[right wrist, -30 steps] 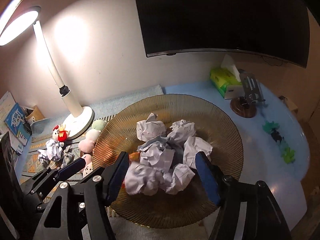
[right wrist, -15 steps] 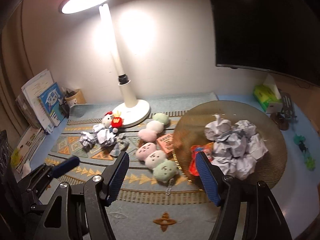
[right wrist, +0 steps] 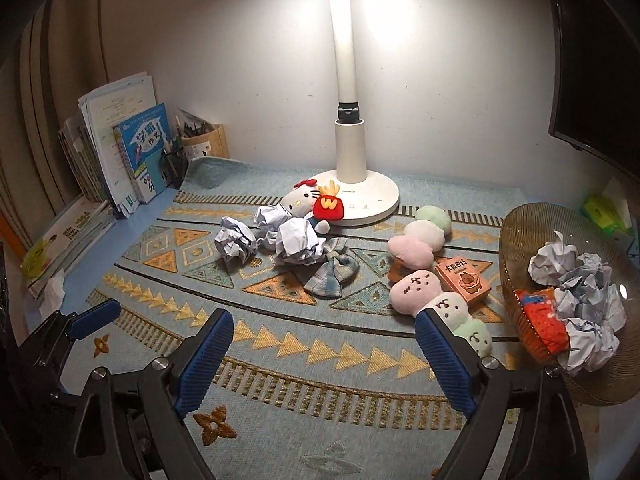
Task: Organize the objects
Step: 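Move both open tools back over the rug, then grasp a paper ball by Hello Kitty with the right tool while the left grasps another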
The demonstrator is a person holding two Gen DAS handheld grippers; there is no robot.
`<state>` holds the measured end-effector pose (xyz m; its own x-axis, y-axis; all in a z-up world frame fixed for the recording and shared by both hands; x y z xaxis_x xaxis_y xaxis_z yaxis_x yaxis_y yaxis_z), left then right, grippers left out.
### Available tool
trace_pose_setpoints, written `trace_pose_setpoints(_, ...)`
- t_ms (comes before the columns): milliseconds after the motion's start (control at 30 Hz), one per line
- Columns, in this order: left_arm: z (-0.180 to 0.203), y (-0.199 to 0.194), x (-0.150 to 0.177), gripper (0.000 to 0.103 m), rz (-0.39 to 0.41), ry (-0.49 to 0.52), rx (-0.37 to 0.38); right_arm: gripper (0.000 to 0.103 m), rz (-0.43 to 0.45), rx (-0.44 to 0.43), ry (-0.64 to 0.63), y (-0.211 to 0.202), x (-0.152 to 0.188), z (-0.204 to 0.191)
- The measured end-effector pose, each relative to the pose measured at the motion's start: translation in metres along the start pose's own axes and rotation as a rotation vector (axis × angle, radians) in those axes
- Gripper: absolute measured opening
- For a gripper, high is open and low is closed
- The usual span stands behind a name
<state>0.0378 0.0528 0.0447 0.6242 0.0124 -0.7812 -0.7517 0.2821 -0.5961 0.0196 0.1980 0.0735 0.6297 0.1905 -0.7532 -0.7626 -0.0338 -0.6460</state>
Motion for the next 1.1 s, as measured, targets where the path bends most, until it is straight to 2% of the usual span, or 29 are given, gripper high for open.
trace_pose_setpoints(167, -0.027, 0.014, 0.021, 0.098, -0.017, -0.087, -0.022, 0.092, -0.038, 0.026, -0.034, 0.035, 0.021, -0.01)
trace_pose_setpoints(267, -0.034, 0.02, 0.025, 0.098, -0.032, -0.12, -0.031, 0.092, -0.111, 0.024, -0.006, 0.055, 0.028, -0.007)
trace_pose_setpoints(433, -0.035, 0.026, 0.026, 0.098, -0.058, -0.119, -0.005, 0.096, -0.12, 0.01, 0.027, 0.056, 0.03, 0.001)
trace_pose_setpoints(600, -0.035, 0.023, 0.027, 0.098, -0.046, -0.122, 0.013, 0.1, -0.149, 0.008, 0.041, 0.061, 0.03, 0.004)
trace_pose_setpoints(700, -0.038, 0.022, 0.025, 0.098, -0.046, -0.136, 0.014, 0.1, -0.129, 0.041, 0.055, 0.058, 0.026, 0.007)
trace_pose_setpoints(767, -0.042, 0.021, 0.018, 0.098, -0.068, -0.124, 0.013, 0.099, -0.144, 0.039, 0.023, 0.057, 0.017, 0.002)
trace_pose_setpoints(900, -0.051, 0.016, -0.025, 0.098, -0.055, 0.006, -0.045, 0.099, -0.128, -0.009, -0.013, 0.052, -0.021, -0.018)
trace_pose_setpoints(967, -0.064, 0.025, -0.048, 0.098, -0.064, 0.026, -0.01, 0.095, -0.126, -0.003, -0.032, 0.059, -0.043, -0.03)
trace_pose_setpoints(1033, -0.079, 0.045, -0.063, 0.098, -0.092, 0.032, -0.001, 0.086, -0.116, -0.012, -0.034, 0.073, -0.058, -0.039)
trace_pose_setpoints(1100, -0.094, 0.069, -0.069, 0.097, -0.122, 0.002, 0.043, 0.076, -0.135, -0.027, -0.02, 0.092, -0.067, -0.045)
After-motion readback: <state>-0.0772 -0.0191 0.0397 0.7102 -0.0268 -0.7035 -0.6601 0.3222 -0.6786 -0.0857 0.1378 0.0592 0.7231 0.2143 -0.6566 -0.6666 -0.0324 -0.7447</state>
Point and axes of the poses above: each gripper's, at about its wrist camera, not at the fingertips, and y roughly the way its jaws point, z to its right, x to its underside, the point moved 2 cm from there along y, roughly the way its jaws point, and after that the axes turned 15 degrees about x, right-handed, at the moved point
